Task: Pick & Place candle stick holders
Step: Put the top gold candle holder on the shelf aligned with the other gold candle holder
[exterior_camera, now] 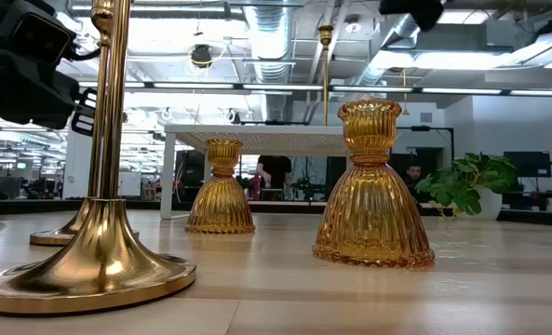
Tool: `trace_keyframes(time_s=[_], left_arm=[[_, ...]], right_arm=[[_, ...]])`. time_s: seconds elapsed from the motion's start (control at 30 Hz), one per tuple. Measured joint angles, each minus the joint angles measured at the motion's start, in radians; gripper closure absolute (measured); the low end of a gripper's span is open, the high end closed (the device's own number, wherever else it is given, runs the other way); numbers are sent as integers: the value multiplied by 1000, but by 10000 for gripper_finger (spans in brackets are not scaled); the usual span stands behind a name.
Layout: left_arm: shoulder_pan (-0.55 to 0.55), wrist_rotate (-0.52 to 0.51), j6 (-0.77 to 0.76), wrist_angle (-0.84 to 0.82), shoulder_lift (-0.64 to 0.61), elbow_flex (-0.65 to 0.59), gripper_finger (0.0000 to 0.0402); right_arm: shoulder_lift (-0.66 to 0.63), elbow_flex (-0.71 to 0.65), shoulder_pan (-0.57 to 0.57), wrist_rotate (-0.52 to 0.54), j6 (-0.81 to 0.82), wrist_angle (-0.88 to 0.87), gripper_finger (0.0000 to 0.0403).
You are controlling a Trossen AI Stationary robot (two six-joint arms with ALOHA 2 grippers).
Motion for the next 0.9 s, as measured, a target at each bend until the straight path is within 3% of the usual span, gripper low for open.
trace_keyframes(time_s=[0.23, 0.47, 0.57, 0.73, 0.9], left_arm=[[-1, 35, 0, 65, 38, 0, 394], [-1, 94, 0, 81, 42, 0, 394], [-1, 94, 0, 81, 45, 0, 394], [-1, 94, 0, 81, 45, 0, 394], [-1, 105, 0, 86, 49, 0, 394]], right_arm=[[-58, -347, 170, 207, -10, 434, 401], [-24, -630, 229, 237, -7, 994, 393], [36, -693, 241, 236, 81, 1119, 393], [168, -706, 242, 235, 258, 1149, 393], [299, -706, 242, 235, 284, 1254, 393]])
